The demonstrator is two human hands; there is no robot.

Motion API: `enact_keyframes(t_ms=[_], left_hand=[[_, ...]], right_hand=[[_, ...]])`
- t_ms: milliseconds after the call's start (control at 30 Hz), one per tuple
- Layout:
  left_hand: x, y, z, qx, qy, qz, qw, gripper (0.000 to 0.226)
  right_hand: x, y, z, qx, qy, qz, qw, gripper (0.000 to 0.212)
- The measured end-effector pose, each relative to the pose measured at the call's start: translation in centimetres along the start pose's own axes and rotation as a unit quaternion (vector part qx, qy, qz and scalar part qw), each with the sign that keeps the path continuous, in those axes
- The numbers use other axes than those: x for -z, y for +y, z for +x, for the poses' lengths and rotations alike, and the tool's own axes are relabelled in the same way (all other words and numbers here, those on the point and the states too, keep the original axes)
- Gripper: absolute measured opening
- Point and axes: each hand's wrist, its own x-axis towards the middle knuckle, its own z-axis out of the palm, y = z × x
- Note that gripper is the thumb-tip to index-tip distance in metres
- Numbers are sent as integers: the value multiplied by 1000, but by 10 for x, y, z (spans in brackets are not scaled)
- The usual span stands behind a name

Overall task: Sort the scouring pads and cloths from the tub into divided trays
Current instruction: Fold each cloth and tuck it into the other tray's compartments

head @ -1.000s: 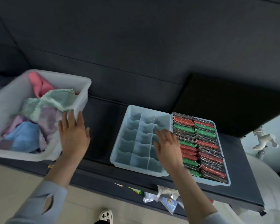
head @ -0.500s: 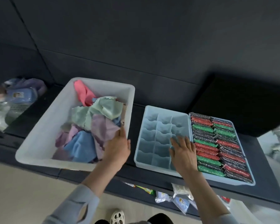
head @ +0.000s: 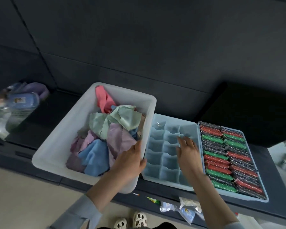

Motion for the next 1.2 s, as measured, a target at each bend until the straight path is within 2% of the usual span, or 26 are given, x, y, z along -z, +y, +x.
enact_keyframes(t_ms=[67,133,233,300,367,433,467,500,567,633,700,767,867,1000,1100,1200], left_hand=[[9,-10,1,-10,-44,2,999,69],[18,-24,1,-40,-39,-22,998,63],[31,-61,11,-54,90,-83,991,29],[41,-90,28,-45,178,-66,981,22],[53,-114,48,-22,209,-64,976,33],[64,-127,69,-5,196,-77,977,39],[68,-132,79,-7,191,-75,979,41],[72,-136,88,-14,190,-67,979,41],[81,-141,104,-49,193,-60,978,43],[93,-141,118,-108,185,-77,974,49],[114,-130,129,-180,156,-108,965,60],[139,-110,139,-233,101,-148,956,58],[181,-80,148,-235,71,-206,947,27],[236,-50,142,-222,82,-312,920,21],[269,-35,131,-230,124,-296,918,12],[289,-29,125,-223,168,-264,923,11]], right_hand=[[5,-24,18,27,47,36,998,38],[7,-51,37,57,97,71,991,31],[-1,-96,62,96,118,104,983,15],[-10,-128,76,101,110,108,983,7],[-23,-157,89,55,52,85,993,28],[-37,-183,102,-6,-20,47,999,57],[-44,-192,109,-26,-46,36,998,63],[-49,-198,115,-37,-66,24,997,60],[-47,-200,125,-46,-86,17,995,36],[-29,-193,133,-40,-83,61,994,21],[6,-182,136,8,-56,118,991,12],[48,-173,138,59,-51,187,979,7],[109,-166,147,83,-74,236,965,14],[160,-167,160,29,-34,312,949,19],[181,-173,167,11,22,219,976,9],[187,-172,168,-7,15,162,987,10]])
